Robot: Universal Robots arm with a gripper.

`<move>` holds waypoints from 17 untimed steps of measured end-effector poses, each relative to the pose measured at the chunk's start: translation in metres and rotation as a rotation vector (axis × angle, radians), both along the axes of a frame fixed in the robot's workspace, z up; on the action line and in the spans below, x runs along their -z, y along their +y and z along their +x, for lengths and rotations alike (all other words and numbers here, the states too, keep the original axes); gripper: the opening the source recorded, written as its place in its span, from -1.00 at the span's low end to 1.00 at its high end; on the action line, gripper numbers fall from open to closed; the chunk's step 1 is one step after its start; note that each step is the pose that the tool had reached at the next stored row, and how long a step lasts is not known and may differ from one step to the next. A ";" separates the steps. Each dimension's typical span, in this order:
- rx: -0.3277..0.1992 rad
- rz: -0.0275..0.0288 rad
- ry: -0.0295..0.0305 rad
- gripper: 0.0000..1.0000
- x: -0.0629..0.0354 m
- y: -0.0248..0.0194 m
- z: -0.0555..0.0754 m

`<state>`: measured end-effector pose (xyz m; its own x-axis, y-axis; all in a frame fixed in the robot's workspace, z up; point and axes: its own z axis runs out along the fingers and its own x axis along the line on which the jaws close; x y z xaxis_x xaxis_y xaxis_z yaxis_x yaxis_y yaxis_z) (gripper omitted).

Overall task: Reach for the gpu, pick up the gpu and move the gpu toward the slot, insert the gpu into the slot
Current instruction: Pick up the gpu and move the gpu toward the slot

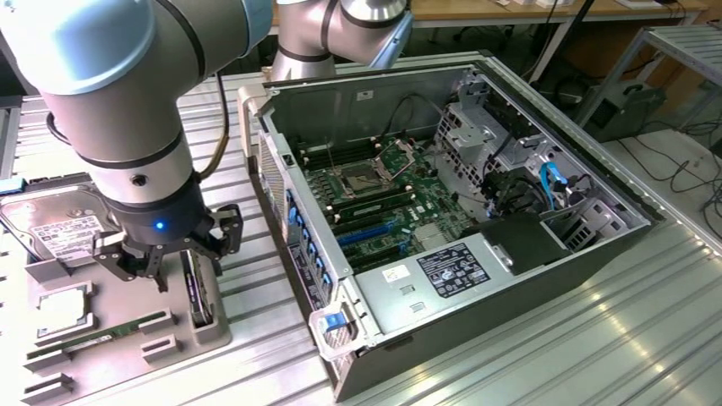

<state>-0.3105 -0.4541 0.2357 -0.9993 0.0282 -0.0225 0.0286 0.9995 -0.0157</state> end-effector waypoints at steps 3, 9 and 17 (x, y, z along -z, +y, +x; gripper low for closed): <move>0.000 -0.0019 0.0000 0.33 0.0020 0.0003 0.000; 0.000 -0.0098 0.0003 0.33 0.0081 0.0039 0.000; 0.000 -0.0135 0.0024 0.33 0.0146 0.0048 0.001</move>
<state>-0.3095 -0.4493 0.2210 -0.9994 0.0280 -0.0205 0.0286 0.9992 -0.0293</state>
